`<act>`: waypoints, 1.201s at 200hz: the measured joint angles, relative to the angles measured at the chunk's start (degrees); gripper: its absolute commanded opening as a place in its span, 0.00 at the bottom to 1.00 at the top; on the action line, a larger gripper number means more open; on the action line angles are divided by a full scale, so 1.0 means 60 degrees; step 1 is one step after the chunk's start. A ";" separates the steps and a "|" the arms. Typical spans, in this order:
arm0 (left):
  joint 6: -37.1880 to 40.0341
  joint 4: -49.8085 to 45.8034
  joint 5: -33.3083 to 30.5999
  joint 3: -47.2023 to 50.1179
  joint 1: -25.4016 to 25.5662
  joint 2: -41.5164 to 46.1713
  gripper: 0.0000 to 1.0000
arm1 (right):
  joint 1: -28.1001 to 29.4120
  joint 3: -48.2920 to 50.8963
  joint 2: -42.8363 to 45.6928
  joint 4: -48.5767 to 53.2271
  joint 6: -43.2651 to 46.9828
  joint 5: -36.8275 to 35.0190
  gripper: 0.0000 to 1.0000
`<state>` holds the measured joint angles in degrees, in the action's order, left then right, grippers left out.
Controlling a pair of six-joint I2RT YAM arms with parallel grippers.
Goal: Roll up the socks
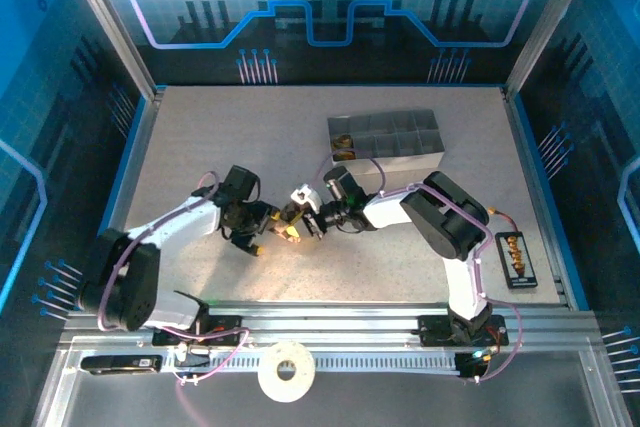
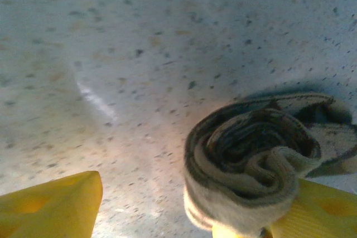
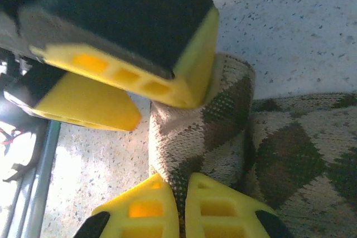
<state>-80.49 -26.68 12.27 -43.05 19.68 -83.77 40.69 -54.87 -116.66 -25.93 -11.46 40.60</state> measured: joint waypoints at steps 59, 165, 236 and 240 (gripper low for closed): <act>0.0517 0.0816 0.0033 -0.0539 0.0182 -0.1279 0.48 | -0.0106 0.0055 -0.0058 -0.0168 -0.0361 0.0066 0.00; 0.0240 0.1982 -0.0051 0.0882 0.0229 -0.0076 0.00 | 0.0295 -0.2539 -0.0204 0.5020 0.2175 -0.0554 0.00; -0.1038 -0.0127 -0.0193 0.1545 0.0412 0.1432 0.00 | 0.1945 -0.1931 0.0860 0.4925 0.4466 -0.2769 0.51; -0.1089 -0.0215 -0.0138 0.1475 0.0459 0.1366 0.00 | 0.1989 -0.1672 0.1086 0.4699 0.4495 -0.2987 0.52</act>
<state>-87.02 -27.97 11.44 -34.20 22.44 -75.57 52.62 -64.90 -110.15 2.26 15.51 22.68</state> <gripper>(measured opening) 0.147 0.472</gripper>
